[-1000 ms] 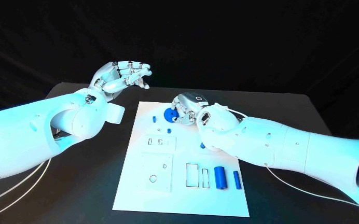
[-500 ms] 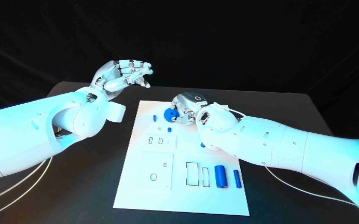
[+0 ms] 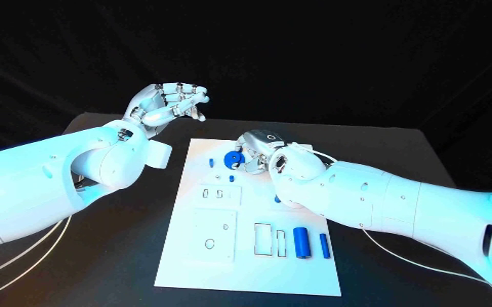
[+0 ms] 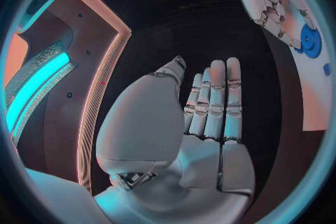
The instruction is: Assemble the parts on the task board
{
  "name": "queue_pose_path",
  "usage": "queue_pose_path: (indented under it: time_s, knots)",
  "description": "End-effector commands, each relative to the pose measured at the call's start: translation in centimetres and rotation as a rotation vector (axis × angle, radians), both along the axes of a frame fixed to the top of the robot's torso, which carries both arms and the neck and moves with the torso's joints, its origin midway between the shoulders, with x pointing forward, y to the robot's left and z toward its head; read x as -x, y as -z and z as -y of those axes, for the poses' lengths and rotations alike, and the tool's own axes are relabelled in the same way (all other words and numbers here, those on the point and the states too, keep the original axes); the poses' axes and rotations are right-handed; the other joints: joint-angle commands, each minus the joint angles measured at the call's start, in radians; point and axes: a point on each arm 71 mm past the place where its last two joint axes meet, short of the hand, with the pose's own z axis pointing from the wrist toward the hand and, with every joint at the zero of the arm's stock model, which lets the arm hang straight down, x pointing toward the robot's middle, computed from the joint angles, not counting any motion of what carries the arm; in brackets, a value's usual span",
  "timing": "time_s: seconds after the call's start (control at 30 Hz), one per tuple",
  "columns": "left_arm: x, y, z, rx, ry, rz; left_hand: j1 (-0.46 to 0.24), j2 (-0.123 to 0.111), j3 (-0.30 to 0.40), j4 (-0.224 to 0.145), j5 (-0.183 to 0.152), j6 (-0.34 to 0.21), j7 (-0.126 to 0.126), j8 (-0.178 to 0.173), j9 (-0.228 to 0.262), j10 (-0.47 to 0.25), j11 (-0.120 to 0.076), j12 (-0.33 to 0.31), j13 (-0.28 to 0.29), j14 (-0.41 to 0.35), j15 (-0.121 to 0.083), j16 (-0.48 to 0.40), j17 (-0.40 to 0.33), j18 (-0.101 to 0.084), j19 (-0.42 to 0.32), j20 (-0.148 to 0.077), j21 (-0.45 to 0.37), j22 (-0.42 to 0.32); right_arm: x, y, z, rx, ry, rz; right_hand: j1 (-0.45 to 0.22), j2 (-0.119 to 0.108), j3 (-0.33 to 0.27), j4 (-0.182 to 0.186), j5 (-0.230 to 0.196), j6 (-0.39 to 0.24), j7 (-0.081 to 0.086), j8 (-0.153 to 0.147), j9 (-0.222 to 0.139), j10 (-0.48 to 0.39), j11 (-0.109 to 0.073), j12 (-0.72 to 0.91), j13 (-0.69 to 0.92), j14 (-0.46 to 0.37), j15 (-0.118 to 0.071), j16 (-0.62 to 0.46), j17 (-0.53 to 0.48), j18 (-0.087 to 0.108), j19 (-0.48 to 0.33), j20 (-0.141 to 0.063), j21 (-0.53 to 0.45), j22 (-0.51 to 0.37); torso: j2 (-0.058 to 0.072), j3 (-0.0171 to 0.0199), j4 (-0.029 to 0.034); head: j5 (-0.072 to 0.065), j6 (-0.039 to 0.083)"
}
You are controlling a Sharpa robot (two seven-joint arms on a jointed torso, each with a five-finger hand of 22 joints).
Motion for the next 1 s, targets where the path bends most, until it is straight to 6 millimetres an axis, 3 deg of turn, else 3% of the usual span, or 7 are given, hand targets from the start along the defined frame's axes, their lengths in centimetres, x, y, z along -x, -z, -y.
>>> queue_pose_path:
  time_s: [0.03, 0.33, 0.53, 0.67, 0.8, 1.0]
  knots:
    - [0.0, -0.2, 0.1, 0.006, 0.016, 0.005, -0.008, 0.001, -0.002, 0.0, -0.003, -0.005, -0.001, -0.004, 0.001, -0.009, 0.001, -0.004, 0.001, -0.008, 0.001, 0.005, -0.002, 0.011, -0.008, 0.002, 0.006, 0.001, 0.1, 0.2, -0.1, 0.015, -0.017, -0.027, -0.025, 0.007, -0.016, 0.002, 0.011, -0.004, 0.002, -0.006, 0.002, 0.001, 0.005, -0.006, 0.12, 0.097, 0.006, 0.003, 0.231, -0.009, -0.002, 0.007, -0.004, 0.086, 0.0, 0.0006, -0.0004, -0.001, 0.0]
    - [0.0, -0.2, 0.0, 0.005, 0.012, 0.006, -0.008, 0.001, -0.002, 0.0, -0.003, -0.005, -0.001, -0.004, 0.001, -0.009, 0.001, -0.004, 0.001, -0.008, 0.001, 0.005, -0.002, 0.011, -0.008, 0.002, 0.006, 0.001, 0.2, 0.2, 0.2, 0.009, -0.013, -0.031, -0.06, 0.029, -0.024, 0.001, 0.044, 0.006, 0.001, -0.01, 0.006, 0.005, 0.003, -0.002, 0.124, 0.097, 0.006, 0.003, 0.233, -0.01, 0.001, 0.007, -0.002, 0.091, 0.0, 0.0011, -0.0005, -0.003, -0.001]
    - [0.1, -0.2, -0.2, 0.004, 0.008, 0.006, -0.008, 0.001, -0.002, 0.0, -0.003, -0.005, -0.001, -0.004, 0.001, -0.009, 0.001, -0.004, 0.001, -0.008, 0.001, 0.005, -0.002, 0.011, -0.008, 0.002, 0.006, 0.001, 0.7, -1.0, 1.8, -0.083, -0.003, 0.031, -0.06, 0.038, -0.015, -0.002, 0.063, 0.014, -0.002, -0.011, 0.008, 0.012, 0.001, 0.005, 0.133, 0.099, 0.004, 0.005, 0.237, -0.012, 0.007, 0.006, 0.005, 0.099, -0.002, 0.001, -0.0037, -0.005, 0.001]
    - [0.1, -0.2, -0.3, 0.004, 0.005, 0.007, -0.008, 0.001, -0.002, 0.0, -0.003, -0.005, -0.001, -0.004, 0.001, -0.009, 0.001, -0.004, 0.001, -0.008, 0.001, 0.005, -0.002, 0.011, -0.008, 0.002, 0.006, 0.001, 1.3, -2.6, 3.8, -0.157, -0.002, 0.029, -0.014, 0.028, 0.016, -0.018, 0.066, 0.013, -0.001, -0.02, 0.009, 0.009, 0.001, 0.002, 0.13, 0.098, 0.003, 0.004, 0.234, -0.012, 0.009, 0.004, 0.005, 0.102, -0.005, 0.0021, -0.0096, -0.004, 0.004]
    - [0.0, -0.2, -0.5, 0.004, 0.001, 0.006, -0.008, 0.001, -0.002, 0.0, -0.003, -0.005, -0.001, -0.004, 0.001, -0.009, 0.001, -0.004, 0.001, -0.008, 0.001, 0.005, -0.002, 0.011, -0.008, 0.002, 0.006, 0.001, 1.6, -4.2, 6.6, -0.196, 0.005, -0.023, 0.015, 0.011, 0.033, -0.03, 0.034, 0.011, 0.001, -0.03, 0.009, 0.006, 0.003, -0.001, 0.127, 0.096, 0.004, 0.002, 0.229, -0.011, 0.005, 0.005, -0.001, 0.099, -0.012, 0.0038, -0.0183, 0.0, 0.005]
    - [0.1, -0.2, -0.6, 0.005, 0.002, 0.005, -0.008, 0.001, -0.004, 0.0, -0.003, -0.007, 0.0, -0.004, 0.002, -0.011, 0.001, -0.003, 0.002, -0.01, 0.002, 0.006, -0.002, 0.011, -0.01, 0.003, 0.007, 0.002, 2.5, -5.1, 11.6, -0.212, 0.021, -0.114, 0.037, -0.006, 0.037, -0.042, 0.015, 0.01, 0.002, -0.037, 0.01, 0.002, 0.004, -0.005, 0.123, 0.096, 0.006, 0.001, 0.225, -0.009, -0.001, 0.006, -0.01, 0.092, -0.018, 0.0078, -0.0261, -0.013, 0.001]
